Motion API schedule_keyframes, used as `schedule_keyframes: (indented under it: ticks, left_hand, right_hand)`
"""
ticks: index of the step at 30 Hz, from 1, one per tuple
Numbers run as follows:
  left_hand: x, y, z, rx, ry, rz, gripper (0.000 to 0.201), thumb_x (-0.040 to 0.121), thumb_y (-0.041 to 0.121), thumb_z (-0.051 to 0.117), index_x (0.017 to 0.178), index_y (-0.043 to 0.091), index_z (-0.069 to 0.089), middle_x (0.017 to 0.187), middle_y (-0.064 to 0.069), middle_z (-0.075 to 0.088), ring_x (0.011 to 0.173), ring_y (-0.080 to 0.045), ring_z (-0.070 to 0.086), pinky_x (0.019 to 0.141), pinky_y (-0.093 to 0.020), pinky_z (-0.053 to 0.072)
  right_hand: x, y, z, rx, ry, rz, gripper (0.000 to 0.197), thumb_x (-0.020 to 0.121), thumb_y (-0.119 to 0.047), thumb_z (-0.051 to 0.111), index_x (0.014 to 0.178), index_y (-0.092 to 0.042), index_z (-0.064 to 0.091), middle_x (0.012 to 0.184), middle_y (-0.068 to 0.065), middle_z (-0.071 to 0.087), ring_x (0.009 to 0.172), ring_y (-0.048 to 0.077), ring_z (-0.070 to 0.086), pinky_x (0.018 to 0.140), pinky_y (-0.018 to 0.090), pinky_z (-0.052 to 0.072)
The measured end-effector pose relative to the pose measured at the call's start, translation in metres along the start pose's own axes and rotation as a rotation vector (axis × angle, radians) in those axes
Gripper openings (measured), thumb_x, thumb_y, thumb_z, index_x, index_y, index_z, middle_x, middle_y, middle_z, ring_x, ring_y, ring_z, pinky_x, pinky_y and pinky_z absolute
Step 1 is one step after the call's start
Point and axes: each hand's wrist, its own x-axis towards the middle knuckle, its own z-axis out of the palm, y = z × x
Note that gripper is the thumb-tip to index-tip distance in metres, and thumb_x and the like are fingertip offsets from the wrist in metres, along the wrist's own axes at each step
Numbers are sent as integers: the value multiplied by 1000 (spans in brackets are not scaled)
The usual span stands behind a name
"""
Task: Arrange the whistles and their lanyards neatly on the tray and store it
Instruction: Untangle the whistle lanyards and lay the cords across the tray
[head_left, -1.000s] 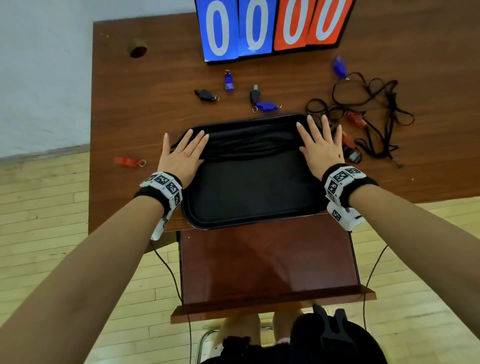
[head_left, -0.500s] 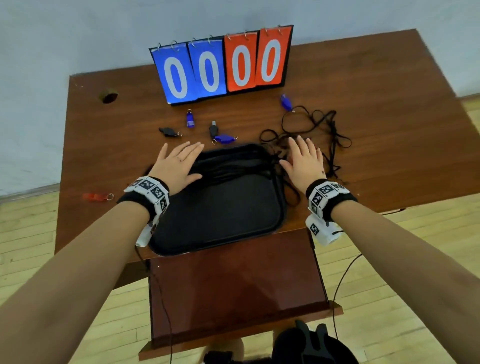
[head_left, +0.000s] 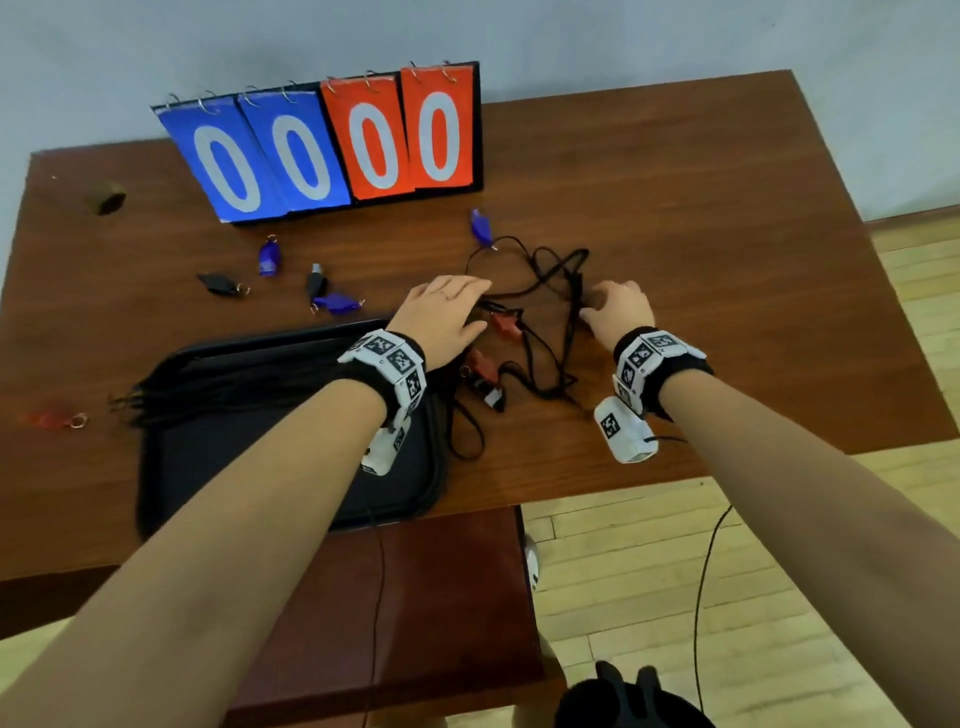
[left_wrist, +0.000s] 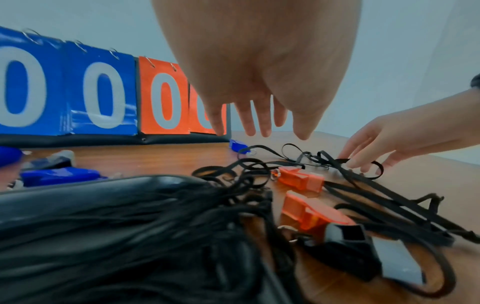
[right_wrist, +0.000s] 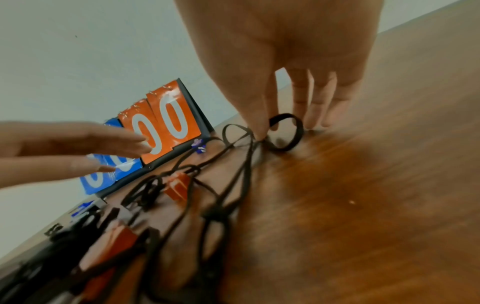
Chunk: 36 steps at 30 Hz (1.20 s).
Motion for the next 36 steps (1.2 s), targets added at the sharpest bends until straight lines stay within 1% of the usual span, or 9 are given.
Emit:
schedule_keyframes:
  ticks: [5,9,13,17,19,23,29,32,36]
  left_hand:
    - [19,24,11,-59,-15,-54,47,97,30,44,142,20,35,145,-1,38,136,-22,29,108,-44,31]
    - [35,42,6,-132,-22,-107,44,97,26,42,141,22,37,144,-3,40,134,-25,31,107,-47,34]
    - [52,63,-2,-260,57,-127,45,96,18,43,140,24,39,144,-4,41,135,-25,30,109,-37,31]
    - [62,87,-5,-406,15,-54,57,92,16,52,143,36,32,149,-1,33,136,-24,27,112,-38,26]
    - [67,96,-2,-373,-16,-34,49,92,20,54,137,36,42,149,1,33,136,-24,26,112,-41,25]
    - [73,100,10,-273,-36,-68,27,93,22,53,118,26,58,135,0,48,130,-23,34,106,-42,34]
    - [74,97,34,-214,-37,-85,26,96,20,45,118,26,58,118,1,56,120,-19,41,92,-34,42]
    - [78,99,43,-198,-26,-67,29,95,23,46,123,25,54,118,1,55,117,-20,43,91,-34,41]
    - [84,99,57,-242,-12,-136,33,94,18,46,127,21,52,122,-3,51,117,-23,47,98,-38,43]
  right_hand:
    - [-3,11,-9,208,74,-129,26,94,-23,55,115,-12,65,116,7,64,105,25,60,87,34,51]
    - [-17,13,-38,362,99,-283,25,95,-23,54,113,-10,66,110,5,67,102,18,61,89,27,48]
    - [-28,17,-71,371,47,-415,20,98,-21,47,91,-15,64,81,-4,68,82,16,63,74,25,48]
    - [-40,21,-98,442,5,-487,19,100,-14,41,97,-14,60,73,-4,61,62,-5,55,67,8,41]
    - [-46,22,-107,502,-7,-499,18,100,-12,40,101,-11,58,72,1,60,57,-3,55,60,7,43]
    - [-40,32,-110,541,79,-402,22,100,-14,41,111,-10,59,76,0,63,67,13,61,66,24,54]
    - [-24,60,-79,276,138,-137,35,97,-17,46,132,-18,50,130,7,47,104,18,49,83,25,40]
    - [-24,68,-50,123,180,-206,28,96,-18,47,120,-19,61,126,7,51,123,27,43,99,37,40]
    - [-22,60,-24,-75,204,-358,28,96,-19,45,116,-19,65,118,5,58,121,28,41,100,42,32]
